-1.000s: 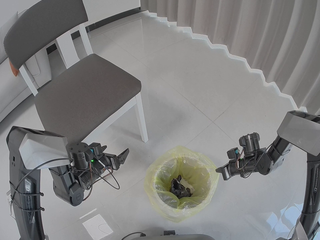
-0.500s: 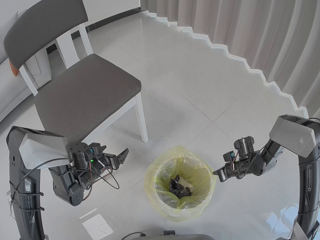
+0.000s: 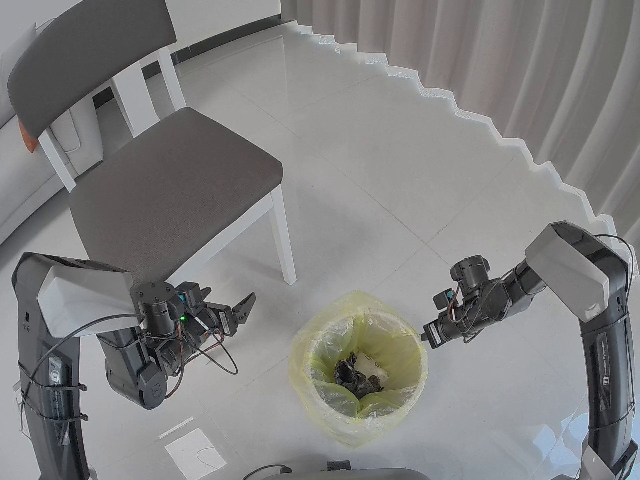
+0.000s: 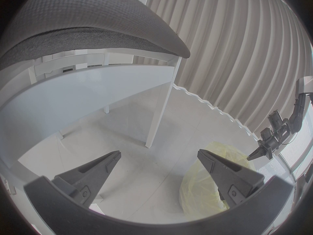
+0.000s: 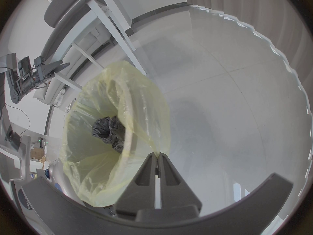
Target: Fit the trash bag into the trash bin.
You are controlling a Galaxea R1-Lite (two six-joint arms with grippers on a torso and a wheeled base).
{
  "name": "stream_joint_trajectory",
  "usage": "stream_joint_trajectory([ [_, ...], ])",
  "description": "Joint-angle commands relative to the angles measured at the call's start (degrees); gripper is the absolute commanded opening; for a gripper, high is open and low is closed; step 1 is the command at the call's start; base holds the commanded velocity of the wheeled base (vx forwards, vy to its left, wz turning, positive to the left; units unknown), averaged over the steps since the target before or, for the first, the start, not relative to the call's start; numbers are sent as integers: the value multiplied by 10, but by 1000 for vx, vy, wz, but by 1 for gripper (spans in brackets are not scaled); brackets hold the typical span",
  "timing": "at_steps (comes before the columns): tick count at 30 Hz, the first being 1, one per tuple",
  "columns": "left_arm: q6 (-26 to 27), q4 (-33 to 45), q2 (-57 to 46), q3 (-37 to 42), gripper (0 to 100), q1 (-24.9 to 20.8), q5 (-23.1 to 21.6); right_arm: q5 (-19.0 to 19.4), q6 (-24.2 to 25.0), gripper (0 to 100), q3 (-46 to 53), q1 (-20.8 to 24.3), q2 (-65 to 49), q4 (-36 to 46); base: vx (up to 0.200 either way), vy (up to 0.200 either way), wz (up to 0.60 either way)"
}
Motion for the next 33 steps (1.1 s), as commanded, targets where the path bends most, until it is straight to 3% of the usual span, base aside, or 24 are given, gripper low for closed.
stream_joint_trajectory([
  [1,-1,-10,0,-5,100,-1,0,1,-2,0,-62,-3,29,46,0,0,0],
  [9,-1,-10,-3,-1,100,0,0,-3,-17,0,-30,-19,10,50,0,0,0],
  [17,-1,-10,-26,6,100,2,-1,-7,-52,0,107,-90,-147,42,0,0,0],
  [23,-1,-10,-88,35,100,-4,-3,-5,-53,0,227,-105,-309,15,0,0,0],
  [24,-1,-10,-100,43,100,-5,-4,-5,-53,100,245,-105,-332,7,0,0,0],
  [30,-1,-10,-191,109,100,-7,-7,-4,-48,100,351,-96,-514,-51,0,0,0],
  [33,-1,-10,-276,173,100,-2,-12,-9,-46,100,412,-91,-684,-49,0,0,0],
])
